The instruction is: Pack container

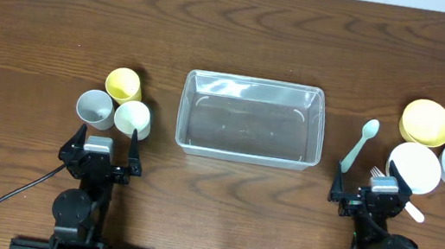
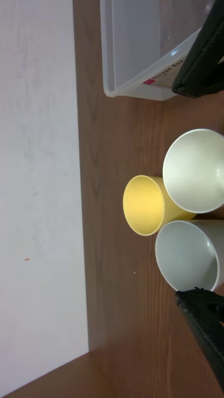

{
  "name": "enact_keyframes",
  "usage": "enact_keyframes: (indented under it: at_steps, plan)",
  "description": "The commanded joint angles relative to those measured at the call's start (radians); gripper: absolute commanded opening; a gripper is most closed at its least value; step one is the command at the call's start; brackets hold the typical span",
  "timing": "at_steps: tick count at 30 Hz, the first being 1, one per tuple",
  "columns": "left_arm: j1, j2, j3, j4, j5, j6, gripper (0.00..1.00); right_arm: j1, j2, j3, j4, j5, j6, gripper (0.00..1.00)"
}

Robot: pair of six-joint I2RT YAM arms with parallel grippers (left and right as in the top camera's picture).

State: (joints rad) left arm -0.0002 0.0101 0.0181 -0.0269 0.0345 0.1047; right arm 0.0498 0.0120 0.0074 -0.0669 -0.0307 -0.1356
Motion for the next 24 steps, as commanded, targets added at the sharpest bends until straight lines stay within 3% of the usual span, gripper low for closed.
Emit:
enact_keyframes:
  at_steps: [1,24]
  plan:
    - [0.004,-0.006,-0.014,-0.044,-0.019,-0.005,0.98,-0.004,-0.006,-0.002,-0.004,-0.011,0.008,0.99]
    - [0.004,-0.006,-0.014,-0.043,-0.019,-0.005,0.98,-0.004,-0.005,-0.002,-0.004,-0.015,0.026,0.99]
